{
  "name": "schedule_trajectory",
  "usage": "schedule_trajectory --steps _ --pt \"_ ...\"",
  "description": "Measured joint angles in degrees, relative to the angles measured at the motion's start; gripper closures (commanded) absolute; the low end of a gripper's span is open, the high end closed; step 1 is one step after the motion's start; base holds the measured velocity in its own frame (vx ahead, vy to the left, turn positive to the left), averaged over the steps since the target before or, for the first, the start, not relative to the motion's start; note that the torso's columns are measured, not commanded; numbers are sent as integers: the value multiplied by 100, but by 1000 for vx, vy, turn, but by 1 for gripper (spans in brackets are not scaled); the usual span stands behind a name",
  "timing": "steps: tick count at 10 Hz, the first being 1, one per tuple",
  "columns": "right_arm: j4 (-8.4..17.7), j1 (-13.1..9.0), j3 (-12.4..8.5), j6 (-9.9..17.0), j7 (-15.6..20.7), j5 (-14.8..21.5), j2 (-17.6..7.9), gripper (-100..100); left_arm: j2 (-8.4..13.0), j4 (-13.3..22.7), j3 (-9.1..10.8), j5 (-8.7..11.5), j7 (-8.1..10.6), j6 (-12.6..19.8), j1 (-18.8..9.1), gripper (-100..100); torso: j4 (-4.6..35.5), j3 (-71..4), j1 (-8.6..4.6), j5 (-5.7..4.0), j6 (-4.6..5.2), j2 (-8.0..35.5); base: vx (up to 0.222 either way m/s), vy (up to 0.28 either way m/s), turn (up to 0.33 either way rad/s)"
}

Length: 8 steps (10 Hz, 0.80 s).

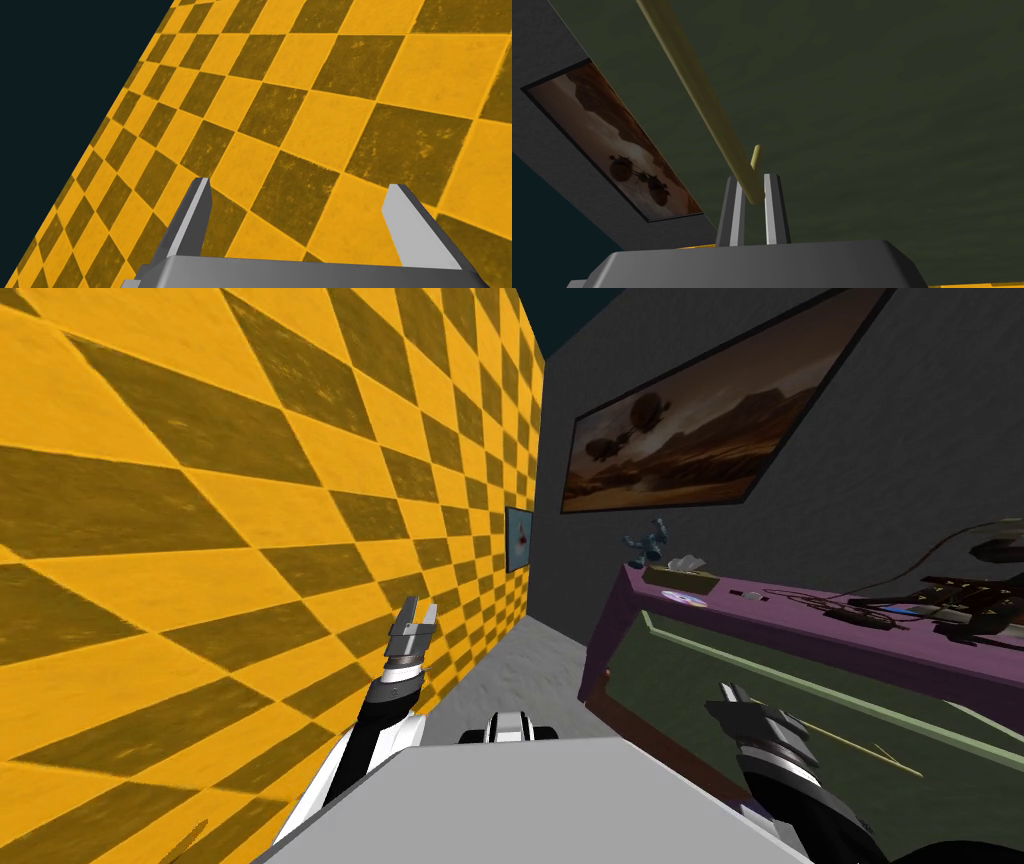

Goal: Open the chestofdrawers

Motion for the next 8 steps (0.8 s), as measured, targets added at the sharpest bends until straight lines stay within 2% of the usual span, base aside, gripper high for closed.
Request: schedule_trajectory --steps 5,6,7,8 --pt "147 -562 -243 411 287 43 -36 100 1 0 1 0 0 0 1 0 7 -9 3 25 14 -2 -177 67 127" --pt "198 -683 -305 461 347 50 -43 100 1 0 1 0 0 0 1 0 8 1 8 21 15 11 -83 44 43" --pt "222 -693 -293 476 362 54 -27 -100 1 0 1 0 0 0 3 0 4 -12 -10 19 21 -14 -22 29 41" --pt "147 -656 -288 575 319 34 -88 -100 1 -1 1 0 0 0 3 0 -8 -23 -24 0 8 -34 -23 32 45"
